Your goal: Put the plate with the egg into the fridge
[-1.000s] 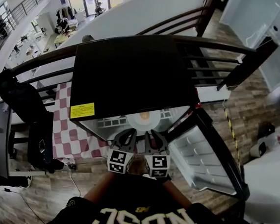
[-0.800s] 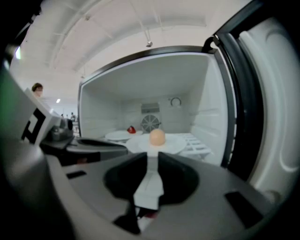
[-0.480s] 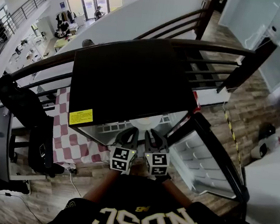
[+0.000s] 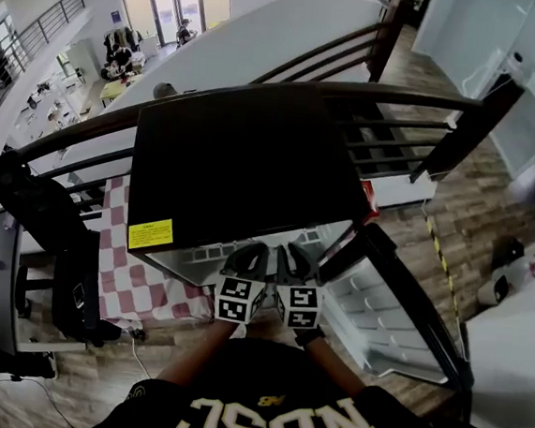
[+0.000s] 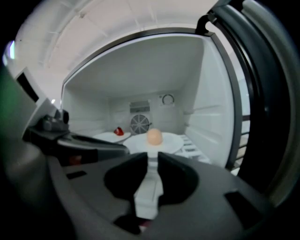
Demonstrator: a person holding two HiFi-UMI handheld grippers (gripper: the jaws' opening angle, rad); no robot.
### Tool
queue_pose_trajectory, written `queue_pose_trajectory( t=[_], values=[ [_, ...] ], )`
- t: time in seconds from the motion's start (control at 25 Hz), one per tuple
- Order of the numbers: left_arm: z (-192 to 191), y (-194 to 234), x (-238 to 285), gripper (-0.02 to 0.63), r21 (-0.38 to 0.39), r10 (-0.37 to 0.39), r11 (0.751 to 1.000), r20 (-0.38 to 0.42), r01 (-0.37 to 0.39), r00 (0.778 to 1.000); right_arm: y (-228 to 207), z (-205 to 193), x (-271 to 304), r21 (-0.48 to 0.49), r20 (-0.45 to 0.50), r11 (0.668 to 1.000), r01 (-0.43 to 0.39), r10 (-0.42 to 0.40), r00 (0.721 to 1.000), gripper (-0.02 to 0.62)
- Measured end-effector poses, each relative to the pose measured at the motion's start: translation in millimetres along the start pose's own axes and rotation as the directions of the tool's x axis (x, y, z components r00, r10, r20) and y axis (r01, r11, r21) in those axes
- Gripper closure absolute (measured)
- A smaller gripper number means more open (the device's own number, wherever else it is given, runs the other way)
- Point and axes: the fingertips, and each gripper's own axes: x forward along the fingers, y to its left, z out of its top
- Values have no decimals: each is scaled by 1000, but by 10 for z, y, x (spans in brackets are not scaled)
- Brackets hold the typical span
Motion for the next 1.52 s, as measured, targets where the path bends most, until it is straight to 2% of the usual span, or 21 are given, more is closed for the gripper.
queue_pose_trajectory(
  t=[0.28, 0.56, 0.72, 0.88, 1.16, 1.44, 1.52],
  values=[
    [-4, -80, 51, 575, -28, -12, 1000, -6, 12, 1000, -5, 103, 63, 22, 7, 1000, -10, 10, 1000, 518],
    [82, -99, -160, 575, -59, 15, 998, 38, -13, 999, 32, 154, -104, 42, 32, 998, -40, 39, 999, 518],
    [167, -76, -401, 575, 19, 83, 996, 82, -85, 993, 113, 200, -318, 75, 56, 994, -84, 79, 995, 535],
    [298, -168, -686, 575, 68, 120, 989, 142, -131, 982, 209, 253, -575, 51, 82, 991, -124, 119, 989, 551],
    [316, -427, -1207, 575, -40, 170, 985, 202, -166, 964, 272, 266, -1090, 52, 106, 983, -174, 168, 980, 561],
    [199, -643, -1692, 575, -89, 232, 972, 208, -218, 950, 360, 345, -1627, -12, 141, 976, -219, 218, 966, 563],
    [228, -684, -1836, 575, -83, 249, 968, 220, -237, 943, 374, 365, -1730, -1, 146, 971, -238, 235, 961, 563]
  ],
)
